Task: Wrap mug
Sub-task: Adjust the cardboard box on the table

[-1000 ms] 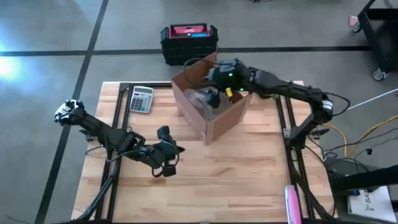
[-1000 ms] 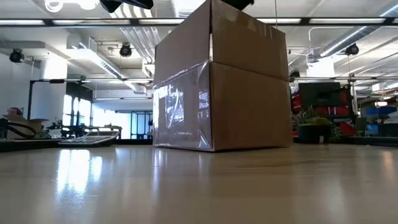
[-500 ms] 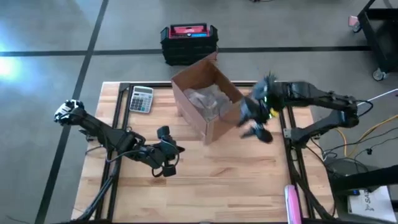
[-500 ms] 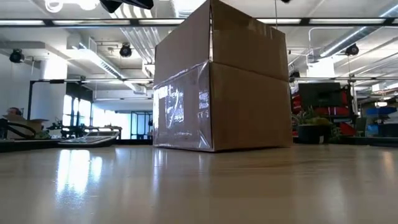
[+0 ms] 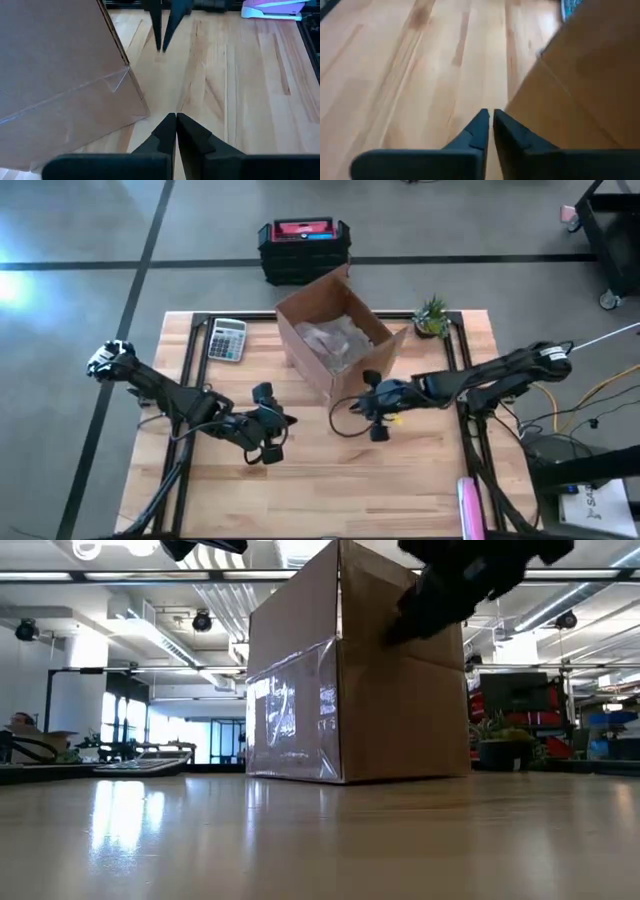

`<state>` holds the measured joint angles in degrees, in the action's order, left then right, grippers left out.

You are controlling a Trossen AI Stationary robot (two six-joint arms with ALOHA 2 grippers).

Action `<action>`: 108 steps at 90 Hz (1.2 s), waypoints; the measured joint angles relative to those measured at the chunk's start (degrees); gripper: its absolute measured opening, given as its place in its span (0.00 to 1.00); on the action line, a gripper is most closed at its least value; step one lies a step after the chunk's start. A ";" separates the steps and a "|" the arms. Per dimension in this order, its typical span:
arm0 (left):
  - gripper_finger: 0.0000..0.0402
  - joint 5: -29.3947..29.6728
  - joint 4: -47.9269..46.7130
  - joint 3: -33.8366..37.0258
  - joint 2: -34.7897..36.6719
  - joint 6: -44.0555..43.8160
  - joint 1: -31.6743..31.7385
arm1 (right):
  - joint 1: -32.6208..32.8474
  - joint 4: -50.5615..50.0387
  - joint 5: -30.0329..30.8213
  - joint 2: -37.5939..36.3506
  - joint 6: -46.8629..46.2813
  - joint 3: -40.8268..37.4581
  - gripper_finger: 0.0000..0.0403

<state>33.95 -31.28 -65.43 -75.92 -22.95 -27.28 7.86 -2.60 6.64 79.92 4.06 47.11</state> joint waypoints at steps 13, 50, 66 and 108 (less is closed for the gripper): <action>0.00 0.00 0.08 0.00 0.00 -0.09 0.00 | -0.07 8.03 4.58 8.41 1.33 -0.30 0.03; 0.00 0.00 0.43 0.00 0.00 -0.09 -0.01 | -3.28 18.27 16.11 29.99 9.07 16.30 0.01; 0.00 0.07 0.61 0.00 0.00 -0.23 0.01 | -5.12 17.53 16.62 37.59 15.27 26.09 0.01; 0.00 1.05 -2.50 0.04 4.71 2.38 0.31 | -4.50 -16.45 -4.29 23.67 7.01 33.53 0.01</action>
<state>35.00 -33.78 -65.39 -71.21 -20.57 -26.97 3.36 -19.05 2.35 103.59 11.07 80.64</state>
